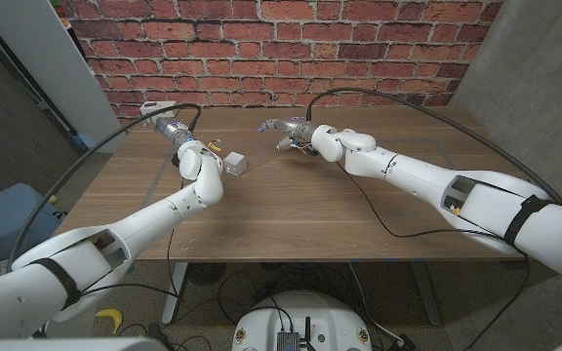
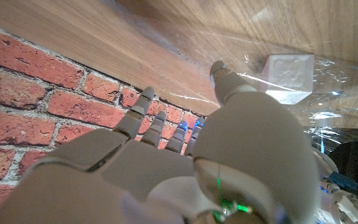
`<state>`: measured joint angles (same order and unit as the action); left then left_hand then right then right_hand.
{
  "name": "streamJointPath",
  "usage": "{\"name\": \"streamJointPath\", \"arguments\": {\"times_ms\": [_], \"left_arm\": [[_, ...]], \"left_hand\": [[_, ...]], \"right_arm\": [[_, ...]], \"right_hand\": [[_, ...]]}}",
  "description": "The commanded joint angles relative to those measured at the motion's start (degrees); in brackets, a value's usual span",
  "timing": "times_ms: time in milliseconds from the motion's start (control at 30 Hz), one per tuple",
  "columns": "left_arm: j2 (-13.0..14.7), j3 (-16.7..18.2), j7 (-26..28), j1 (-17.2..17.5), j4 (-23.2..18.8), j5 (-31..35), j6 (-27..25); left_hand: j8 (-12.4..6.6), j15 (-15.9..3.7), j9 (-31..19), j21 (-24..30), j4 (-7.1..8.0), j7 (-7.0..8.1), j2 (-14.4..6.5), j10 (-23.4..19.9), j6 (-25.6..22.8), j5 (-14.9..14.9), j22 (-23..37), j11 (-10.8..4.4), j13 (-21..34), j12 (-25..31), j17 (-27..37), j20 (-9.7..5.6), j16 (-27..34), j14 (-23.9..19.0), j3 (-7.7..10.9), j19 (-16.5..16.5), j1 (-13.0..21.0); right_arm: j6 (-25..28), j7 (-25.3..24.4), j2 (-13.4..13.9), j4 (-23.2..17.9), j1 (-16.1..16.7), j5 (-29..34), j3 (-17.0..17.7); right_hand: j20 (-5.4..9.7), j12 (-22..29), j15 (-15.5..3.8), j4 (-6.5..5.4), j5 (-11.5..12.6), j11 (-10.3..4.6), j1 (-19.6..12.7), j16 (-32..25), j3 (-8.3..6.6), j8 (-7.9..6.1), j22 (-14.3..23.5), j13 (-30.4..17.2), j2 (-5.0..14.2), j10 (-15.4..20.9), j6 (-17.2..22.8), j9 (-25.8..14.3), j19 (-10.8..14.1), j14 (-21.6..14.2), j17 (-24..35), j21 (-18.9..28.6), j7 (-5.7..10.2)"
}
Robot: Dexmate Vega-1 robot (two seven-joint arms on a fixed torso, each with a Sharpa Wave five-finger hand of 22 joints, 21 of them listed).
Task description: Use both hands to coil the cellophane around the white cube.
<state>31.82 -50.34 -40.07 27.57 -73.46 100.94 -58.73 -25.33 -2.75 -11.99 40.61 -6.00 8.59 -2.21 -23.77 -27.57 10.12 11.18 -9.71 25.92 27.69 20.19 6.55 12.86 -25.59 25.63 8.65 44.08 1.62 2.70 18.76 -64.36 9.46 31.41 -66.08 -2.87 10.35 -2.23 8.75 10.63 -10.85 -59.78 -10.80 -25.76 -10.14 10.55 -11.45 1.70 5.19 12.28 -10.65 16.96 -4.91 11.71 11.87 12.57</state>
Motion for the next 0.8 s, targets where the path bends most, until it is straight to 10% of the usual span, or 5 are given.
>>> {"name": "streamJointPath", "arguments": {"times_ms": [33, 233, 433, 600, 800], "left_arm": [[-1.91, 0.57, 3.43, 0.26, 4.49, 2.82, -4.49], [-3.24, 1.55, 7.39, 0.55, 6.64, 2.93, -8.66], [-3.79, 4.44, 10.39, 1.69, 4.05, 1.19, -14.05], [-2.85, 7.38, 3.28, 3.02, 0.47, 5.80, -13.48], [-4.08, 12.01, 4.14, 6.24, -3.10, 7.81, -12.87]], "left_hand": [[1.32, -6.05, 0.21, -0.29, 2.38, -0.26, -1.54, 0.97, 0.98, 0.29, 0.01, 0.40, -0.55, -0.62, 0.08, 0.50, -0.04, 0.48, -1.01, -0.59, -3.65], [2.60, -5.94, 0.37, -0.26, 3.67, -0.44, -1.38, 1.15, 2.16, 0.58, -0.03, 0.79, -1.04, -1.04, -0.16, 0.56, 0.07, 0.32, -2.15, -0.17, -6.18], [7.57, -4.18, 0.68, -0.97, 8.30, -0.87, 2.68, 4.01, 7.51, 1.81, -0.10, 2.08, -2.15, -2.87, -1.16, 1.12, -0.43, 1.69, -7.93, -0.16, -16.10], [11.52, -0.17, 0.99, -3.13, 7.41, 0.28, 3.02, 9.58, 13.00, 1.85, -0.35, 4.74, -4.31, -7.68, -4.05, 5.23, -1.82, 6.80, -8.16, -2.83, -15.93], [13.02, 0.91, 1.07, -4.95, 6.62, 0.25, -0.99, 11.09, 14.27, 1.12, -0.44, 5.19, -6.27, -10.22, -6.37, 5.65, -1.83, 9.58, -5.93, -4.72, -14.40]], "right_arm": [[-1.01, 1.78, -3.68, 5.71, -2.03, 5.45, -2.70], [-1.36, 1.19, -5.34, 8.22, -2.65, 6.57, -3.96], [-2.20, 0.91, -7.17, 11.23, -3.58, 7.12, -5.21], [-2.93, 0.71, -8.60, 13.75, -4.29, 6.92, -5.97], [-2.75, -0.05, -9.91, 15.76, -4.99, 7.38, -7.13]], "right_hand": [[-0.20, 0.24, -2.70, -0.22, 0.25, -0.28, 0.95, -0.30, 0.63, -0.18, 0.05, -0.13, -0.34, -0.53, -0.20, -0.20, -0.59, 0.54, 0.20, -0.24, 0.05], [-0.13, 0.33, -2.50, -0.56, 0.46, -0.55, 1.81, -0.37, 1.34, -0.34, 0.05, -0.10, -0.68, -0.72, -0.22, -0.20, -0.96, 0.93, 0.21, -0.31, 0.05], [-0.18, 0.25, -2.59, -0.70, 0.71, -0.40, 2.28, -0.41, 1.86, -0.22, 0.04, -0.08, -0.85, -1.33, -0.96, -0.19, -1.46, 1.38, 0.19, -0.42, 0.06], [-0.20, 0.30, -2.65, -0.71, 0.82, -0.28, 2.43, -0.48, 2.09, -0.21, 0.04, -0.07, -0.98, -1.43, -1.21, -0.19, -1.58, 1.37, 0.17, -0.42, 0.07], [-0.22, 0.44, -2.66, -0.76, 1.01, -0.03, 2.70, -0.64, 2.45, -0.29, 0.03, -0.06, -1.15, -1.34, -1.32, -0.20, -1.59, 1.21, 0.14, -0.37, 0.07]]}}
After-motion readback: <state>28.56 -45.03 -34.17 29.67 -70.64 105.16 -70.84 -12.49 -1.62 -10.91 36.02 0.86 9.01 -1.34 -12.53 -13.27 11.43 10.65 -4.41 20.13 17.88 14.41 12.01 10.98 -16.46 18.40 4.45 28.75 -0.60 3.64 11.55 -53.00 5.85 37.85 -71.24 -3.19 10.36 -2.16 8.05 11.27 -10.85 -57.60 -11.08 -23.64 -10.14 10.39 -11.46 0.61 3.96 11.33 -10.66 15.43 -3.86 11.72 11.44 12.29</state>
